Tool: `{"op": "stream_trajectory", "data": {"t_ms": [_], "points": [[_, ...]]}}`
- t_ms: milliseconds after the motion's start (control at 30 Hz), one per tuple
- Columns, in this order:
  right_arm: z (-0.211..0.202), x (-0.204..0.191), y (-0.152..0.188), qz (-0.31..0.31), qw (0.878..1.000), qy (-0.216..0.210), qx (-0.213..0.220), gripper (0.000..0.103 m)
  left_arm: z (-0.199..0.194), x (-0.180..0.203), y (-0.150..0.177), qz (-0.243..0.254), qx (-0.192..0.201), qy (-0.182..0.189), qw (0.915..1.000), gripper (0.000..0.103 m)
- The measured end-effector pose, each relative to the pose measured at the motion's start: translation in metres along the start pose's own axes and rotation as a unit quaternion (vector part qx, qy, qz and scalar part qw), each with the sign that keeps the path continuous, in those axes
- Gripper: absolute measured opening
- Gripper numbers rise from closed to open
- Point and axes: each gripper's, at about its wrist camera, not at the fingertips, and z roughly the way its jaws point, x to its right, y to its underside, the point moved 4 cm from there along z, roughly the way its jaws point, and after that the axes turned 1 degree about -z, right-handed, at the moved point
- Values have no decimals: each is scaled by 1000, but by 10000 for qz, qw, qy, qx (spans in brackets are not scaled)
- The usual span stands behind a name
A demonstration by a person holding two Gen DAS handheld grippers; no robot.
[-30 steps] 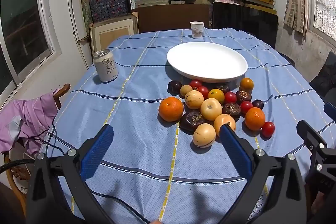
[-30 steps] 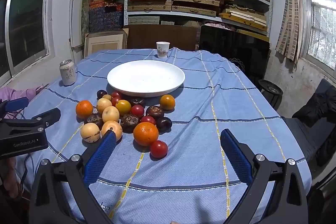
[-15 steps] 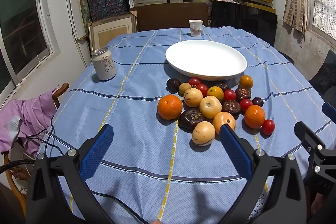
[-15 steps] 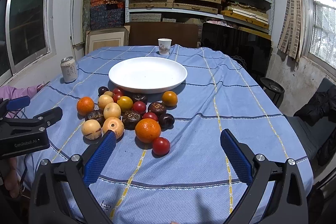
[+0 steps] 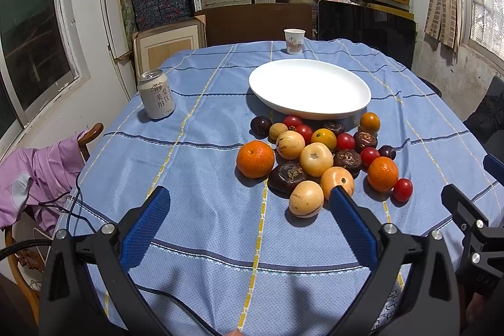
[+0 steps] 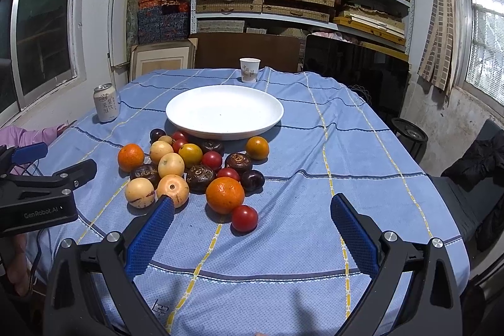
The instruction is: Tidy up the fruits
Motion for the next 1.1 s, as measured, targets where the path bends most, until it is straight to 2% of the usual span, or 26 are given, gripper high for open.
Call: {"op": "stream_trajectory", "data": {"t_ms": [1100], "points": [[1,0,2,2,10000,2,-39,100,3,-1,3,-23,-24,8,10000,99]]}}
